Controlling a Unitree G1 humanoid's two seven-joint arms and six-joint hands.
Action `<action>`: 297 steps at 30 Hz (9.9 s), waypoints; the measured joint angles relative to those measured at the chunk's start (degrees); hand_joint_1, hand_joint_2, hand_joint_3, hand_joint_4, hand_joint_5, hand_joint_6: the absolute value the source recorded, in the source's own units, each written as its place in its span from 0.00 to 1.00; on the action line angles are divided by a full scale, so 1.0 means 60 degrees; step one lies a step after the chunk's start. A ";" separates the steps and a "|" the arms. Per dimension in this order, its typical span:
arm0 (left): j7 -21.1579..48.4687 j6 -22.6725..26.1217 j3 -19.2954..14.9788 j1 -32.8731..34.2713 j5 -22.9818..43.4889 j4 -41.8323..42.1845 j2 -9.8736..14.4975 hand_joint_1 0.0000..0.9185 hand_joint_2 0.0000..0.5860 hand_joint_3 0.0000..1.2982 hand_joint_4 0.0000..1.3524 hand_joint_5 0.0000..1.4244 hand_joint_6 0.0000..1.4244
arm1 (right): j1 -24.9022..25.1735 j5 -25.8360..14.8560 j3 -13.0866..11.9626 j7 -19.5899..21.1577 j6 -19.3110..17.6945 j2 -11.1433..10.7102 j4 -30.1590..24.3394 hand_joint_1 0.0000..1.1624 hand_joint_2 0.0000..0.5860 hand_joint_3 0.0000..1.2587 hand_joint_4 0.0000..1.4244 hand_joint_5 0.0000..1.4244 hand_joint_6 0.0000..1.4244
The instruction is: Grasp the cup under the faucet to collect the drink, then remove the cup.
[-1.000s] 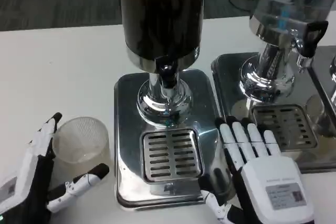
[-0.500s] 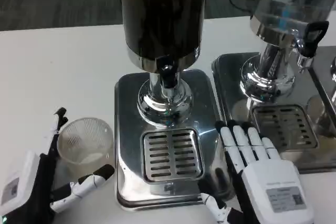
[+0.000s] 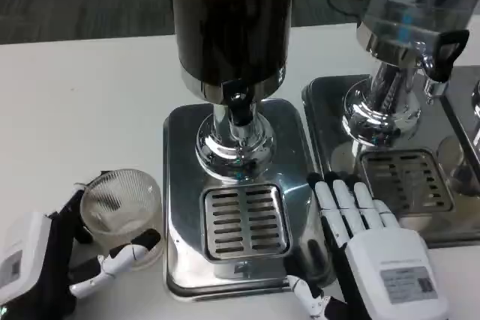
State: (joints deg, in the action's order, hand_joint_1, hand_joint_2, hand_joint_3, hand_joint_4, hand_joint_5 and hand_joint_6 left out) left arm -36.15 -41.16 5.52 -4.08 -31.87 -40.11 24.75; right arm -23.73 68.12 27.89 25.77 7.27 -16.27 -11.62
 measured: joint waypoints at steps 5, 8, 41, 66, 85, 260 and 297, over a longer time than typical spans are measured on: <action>-0.0253 -0.0126 0.0000 0.0011 -0.0039 -0.0064 -0.0003 0.49 0.23 0.30 0.46 0.61 0.65 | 0.0006 -0.0006 -0.0001 0.0000 0.0000 -0.0002 0.0000 0.14 0.65 0.00 0.00 0.00 0.09; -0.0329 -0.0190 -0.0001 0.0011 -0.0039 -0.0141 -0.0005 0.50 0.24 0.30 0.46 0.61 0.66 | 0.0011 -0.0006 -0.0005 -0.0007 0.0000 -0.0002 0.0000 0.14 0.65 0.00 0.00 0.00 0.09; -0.1194 -0.0399 0.0360 0.0535 -0.1108 0.0594 0.0004 0.53 0.23 0.33 0.46 0.61 0.70 | 0.0117 -0.0152 -0.0028 0.0032 0.0199 0.0224 0.0032 0.16 0.66 0.00 0.00 0.00 0.10; -0.0749 -0.0683 0.2541 0.3162 -0.1596 -0.1742 -0.0842 0.51 0.21 0.31 0.45 0.59 0.69 | -0.0163 -0.0152 -0.0036 0.0182 0.0583 0.0679 0.0026 0.16 0.67 0.00 0.00 0.00 0.09; -0.1176 -0.0684 0.2951 0.3483 -0.1841 -0.2390 -0.0732 0.07 0.03 0.15 0.27 0.40 0.39 | -0.0171 -0.0336 -0.0080 0.0206 0.0520 0.0685 0.0033 0.16 0.67 0.00 0.00 0.00 0.09; 0.9424 -0.0812 -0.0585 0.0890 0.3987 0.6884 0.2108 0.00 0.16 0.09 0.00 0.12 0.03 | 0.2659 -0.7844 -0.1804 -0.3530 -0.2996 0.1576 0.2620 0.55 0.35 0.00 0.00 0.00 0.05; 0.9870 -0.1300 -0.3452 -0.2170 0.8603 0.3103 -0.0751 0.00 0.23 0.19 0.04 0.20 0.13 | 0.3264 -0.8325 -0.1643 -0.3637 -0.4326 0.2001 0.4155 0.63 0.26 0.00 0.00 0.00 0.13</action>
State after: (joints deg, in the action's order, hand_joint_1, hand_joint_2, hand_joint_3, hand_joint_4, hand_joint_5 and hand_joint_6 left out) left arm 23.07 -48.97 -15.19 -17.10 19.75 -21.49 20.25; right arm -4.15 18.17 18.03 3.95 -18.68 -4.27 13.31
